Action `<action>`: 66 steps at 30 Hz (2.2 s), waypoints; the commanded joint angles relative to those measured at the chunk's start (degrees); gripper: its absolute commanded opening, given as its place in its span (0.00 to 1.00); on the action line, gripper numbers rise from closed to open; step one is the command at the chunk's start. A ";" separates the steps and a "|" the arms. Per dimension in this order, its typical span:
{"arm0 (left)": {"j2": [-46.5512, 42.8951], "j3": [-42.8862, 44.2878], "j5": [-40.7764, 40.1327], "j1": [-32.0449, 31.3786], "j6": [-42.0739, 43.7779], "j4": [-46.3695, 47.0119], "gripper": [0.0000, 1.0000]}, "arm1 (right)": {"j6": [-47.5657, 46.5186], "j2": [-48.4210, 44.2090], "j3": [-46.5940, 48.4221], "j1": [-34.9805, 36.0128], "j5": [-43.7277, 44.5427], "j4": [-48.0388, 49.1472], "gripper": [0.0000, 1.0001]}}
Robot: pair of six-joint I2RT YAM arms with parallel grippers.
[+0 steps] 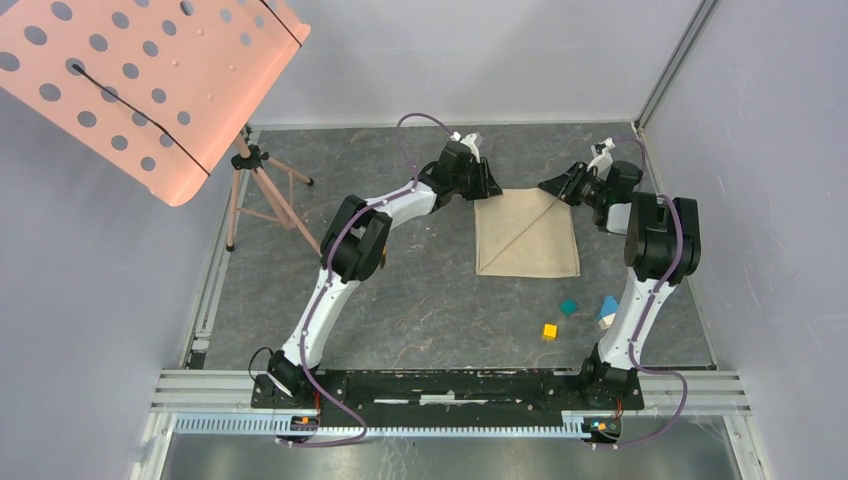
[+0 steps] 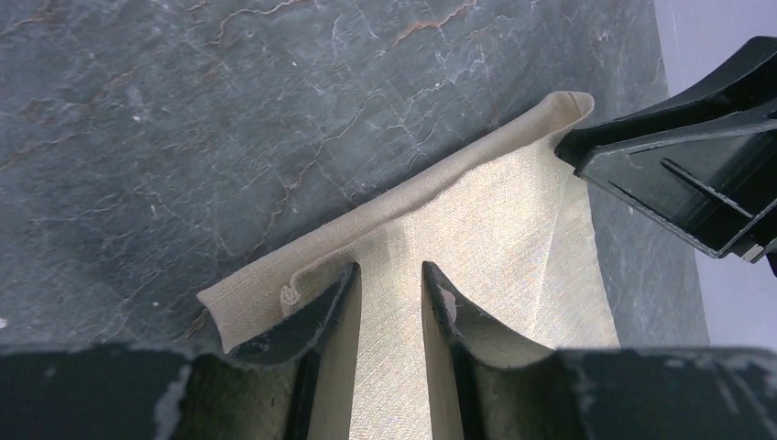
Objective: Fold the napkin into a case and place the utensils inside
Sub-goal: Smooth out the upper triangle-folded napkin at the center of the board.
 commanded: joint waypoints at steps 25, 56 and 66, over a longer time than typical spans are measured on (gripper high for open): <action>-1.98 -6.51 -7.80 1.98 -4.58 -2.31 0.15 | -2.59 0.55 -0.34 -2.50 7.53 0.41 0.37; -6.83 -9.52 -4.14 1.86 0.70 0.57 0.16 | 2.76 0.06 -1.71 0.15 9.97 9.03 0.35; -6.25 -9.50 -4.35 1.94 0.75 -0.69 0.15 | 2.48 6.38 2.86 -0.49 15.82 4.16 0.35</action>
